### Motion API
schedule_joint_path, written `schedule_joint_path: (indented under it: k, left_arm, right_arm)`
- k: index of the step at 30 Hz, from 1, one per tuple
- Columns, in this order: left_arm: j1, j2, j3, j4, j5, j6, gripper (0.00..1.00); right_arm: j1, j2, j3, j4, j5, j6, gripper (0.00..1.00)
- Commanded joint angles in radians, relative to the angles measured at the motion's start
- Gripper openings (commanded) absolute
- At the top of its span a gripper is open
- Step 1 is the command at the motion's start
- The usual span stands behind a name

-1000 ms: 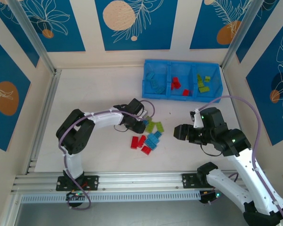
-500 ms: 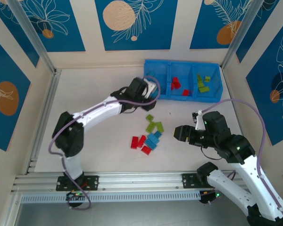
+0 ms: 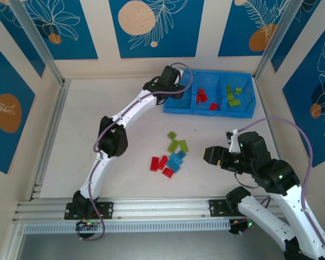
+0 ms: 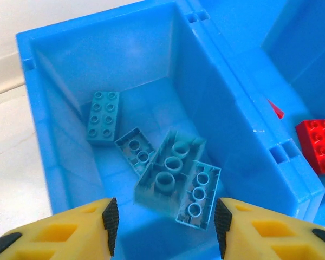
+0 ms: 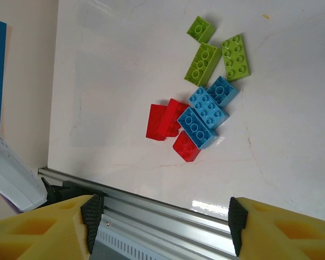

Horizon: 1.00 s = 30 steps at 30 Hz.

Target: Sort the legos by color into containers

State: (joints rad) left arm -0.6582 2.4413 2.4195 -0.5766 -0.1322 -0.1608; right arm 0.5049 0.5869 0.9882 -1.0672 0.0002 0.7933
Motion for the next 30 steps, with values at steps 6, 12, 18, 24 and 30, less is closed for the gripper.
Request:
schedule_joint_path:
  k: [6,12,18,24,30]
  left_arm:
    - [-0.02,-0.38,-0.317,0.1,0.211,-0.077,0.5]
    - [-0.096,-0.855,-0.904,0.275,0.307,-0.056,0.5]
    - [-0.226,-1.238,-1.221,0.076,0.294,0.196,0.52]
    - [-0.267,-1.501,-1.363,-0.173,0.371,0.458,0.76]
    - [-0.266,-1.62,-1.516,-0.099,0.324,0.592,0.96]
  right_arm:
    - [0.007,-0.004,0.01,-0.043,0.086,0.049,0.66]
    - [0.052,0.116,-0.033,0.047,0.101,0.034,0.66]
    - [0.204,0.383,-0.015,0.223,0.246,-0.129,0.66]
    - [0.221,0.784,0.115,0.352,0.338,-0.354,0.69]
    - [0.182,1.083,0.256,0.427,0.319,-0.542,0.7]
